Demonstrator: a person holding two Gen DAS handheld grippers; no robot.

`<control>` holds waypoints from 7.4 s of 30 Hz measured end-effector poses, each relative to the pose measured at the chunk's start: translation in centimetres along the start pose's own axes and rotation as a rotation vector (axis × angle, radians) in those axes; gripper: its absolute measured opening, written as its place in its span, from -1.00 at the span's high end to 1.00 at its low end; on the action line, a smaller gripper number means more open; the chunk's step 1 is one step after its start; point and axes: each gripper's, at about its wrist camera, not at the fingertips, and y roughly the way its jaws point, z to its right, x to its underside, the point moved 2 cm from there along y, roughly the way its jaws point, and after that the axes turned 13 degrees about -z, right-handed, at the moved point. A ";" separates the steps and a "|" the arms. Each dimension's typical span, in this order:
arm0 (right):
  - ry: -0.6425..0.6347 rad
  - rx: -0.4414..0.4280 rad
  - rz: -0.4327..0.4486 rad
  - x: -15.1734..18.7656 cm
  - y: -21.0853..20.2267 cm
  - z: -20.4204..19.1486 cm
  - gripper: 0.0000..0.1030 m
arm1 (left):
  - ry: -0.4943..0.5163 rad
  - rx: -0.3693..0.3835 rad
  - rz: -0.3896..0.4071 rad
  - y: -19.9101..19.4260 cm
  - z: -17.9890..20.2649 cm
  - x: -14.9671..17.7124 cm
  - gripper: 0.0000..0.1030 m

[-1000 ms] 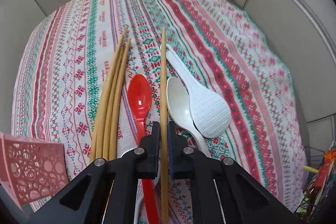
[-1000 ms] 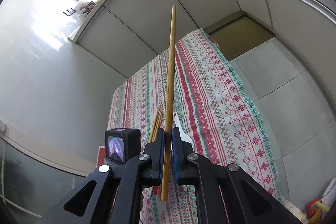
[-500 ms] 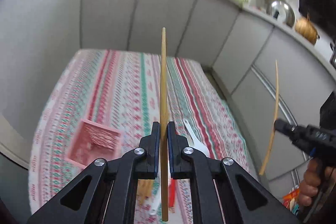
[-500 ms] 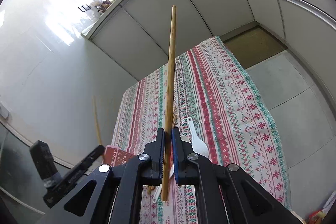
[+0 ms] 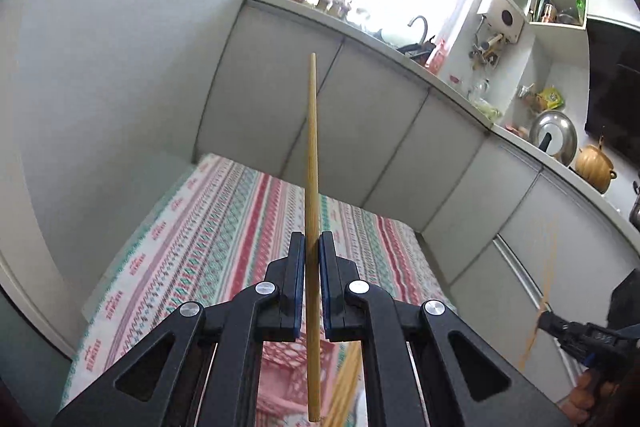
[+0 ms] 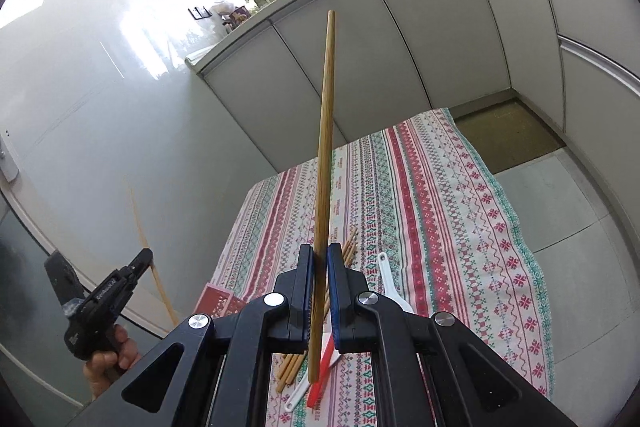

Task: Organize utensils
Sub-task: 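Carry both held chopsticks over the pink mesh holder, then lower the chopsticks into the pink holder and open both grippers, then reach the left gripper to the chopstick bundle and close on a chopstick, then lift the chopstick with the left gripper while the right gripper grasps another chopstick, then carry both chopsticks to the pink holder and open the left gripper over it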

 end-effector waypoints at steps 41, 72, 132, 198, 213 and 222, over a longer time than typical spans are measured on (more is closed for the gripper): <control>-0.161 -0.023 -0.022 1.1 4.7 -6.0 0.86 | -0.134 -0.192 -0.050 -2.3 -4.0 1.5 -0.01; -0.481 0.082 -0.016 4.3 17.8 -20.4 0.86 | -0.191 -0.389 -0.429 -3.4 -9.4 4.6 -0.36; 0.250 0.093 -0.185 2.5 3.7 5.1 -0.21 | 0.290 -0.208 -0.626 12.2 13.4 7.4 0.22; -0.030 0.117 -0.520 1.9 21.0 -4.3 0.28 | 0.023 0.040 -0.245 -3.1 2.6 2.1 0.88; -0.058 0.338 -0.583 0.6 28.7 -3.6 0.86 | -0.077 0.039 -0.138 -5.2 -2.5 -0.2 0.88; -0.052 0.164 -0.376 0.5 21.0 -4.5 0.86 | -0.106 0.062 -0.115 -5.2 -2.5 -0.3 0.88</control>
